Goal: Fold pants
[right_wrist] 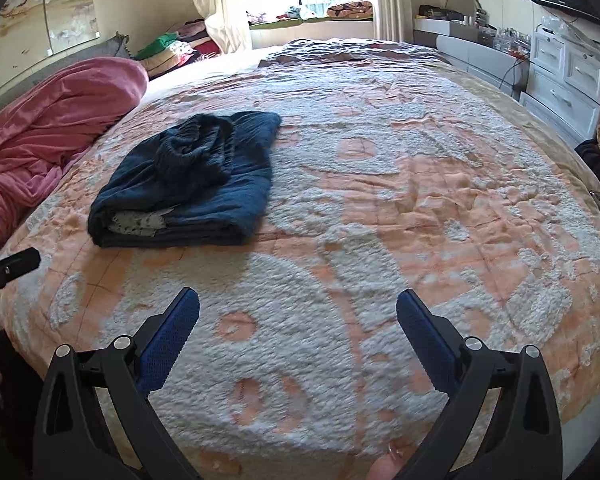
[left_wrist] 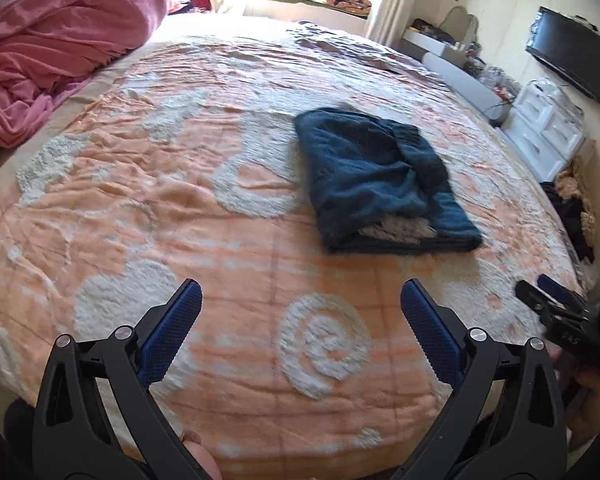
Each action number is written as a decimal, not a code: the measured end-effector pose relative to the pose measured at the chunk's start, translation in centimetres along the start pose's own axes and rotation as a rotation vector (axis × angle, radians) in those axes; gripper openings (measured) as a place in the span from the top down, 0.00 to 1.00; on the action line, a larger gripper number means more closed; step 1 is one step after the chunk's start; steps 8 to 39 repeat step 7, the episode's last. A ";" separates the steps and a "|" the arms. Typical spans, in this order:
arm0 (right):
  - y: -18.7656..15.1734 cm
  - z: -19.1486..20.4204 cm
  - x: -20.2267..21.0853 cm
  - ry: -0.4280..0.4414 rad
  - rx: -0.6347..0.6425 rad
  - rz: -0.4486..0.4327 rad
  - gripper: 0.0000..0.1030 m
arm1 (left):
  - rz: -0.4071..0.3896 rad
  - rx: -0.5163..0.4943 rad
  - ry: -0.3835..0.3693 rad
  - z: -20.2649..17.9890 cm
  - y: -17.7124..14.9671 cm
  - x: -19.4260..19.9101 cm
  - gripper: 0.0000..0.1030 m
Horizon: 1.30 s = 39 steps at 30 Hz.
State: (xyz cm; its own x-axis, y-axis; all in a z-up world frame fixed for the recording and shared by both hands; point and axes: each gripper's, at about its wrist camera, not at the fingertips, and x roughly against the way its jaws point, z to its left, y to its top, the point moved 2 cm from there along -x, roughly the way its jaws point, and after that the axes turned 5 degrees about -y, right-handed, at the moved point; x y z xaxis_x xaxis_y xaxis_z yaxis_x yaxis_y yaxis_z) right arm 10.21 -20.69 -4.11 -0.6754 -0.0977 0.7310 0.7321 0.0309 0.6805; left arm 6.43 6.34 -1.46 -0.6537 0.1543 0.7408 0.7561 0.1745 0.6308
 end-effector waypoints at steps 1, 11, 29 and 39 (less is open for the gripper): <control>0.6 -1.4 -0.4 -0.021 -0.021 -0.001 0.04 | 0.007 0.010 0.061 1.5 1.2 -0.6 0.09; 5.0 -13.1 -3.9 -0.200 -0.169 0.023 0.04 | 0.011 0.060 0.309 12.0 8.2 -5.2 0.09; 5.0 -13.1 -3.9 -0.200 -0.169 0.023 0.04 | 0.011 0.060 0.309 12.0 8.2 -5.2 0.09; 5.0 -13.1 -3.9 -0.200 -0.169 0.023 0.04 | 0.011 0.060 0.309 12.0 8.2 -5.2 0.09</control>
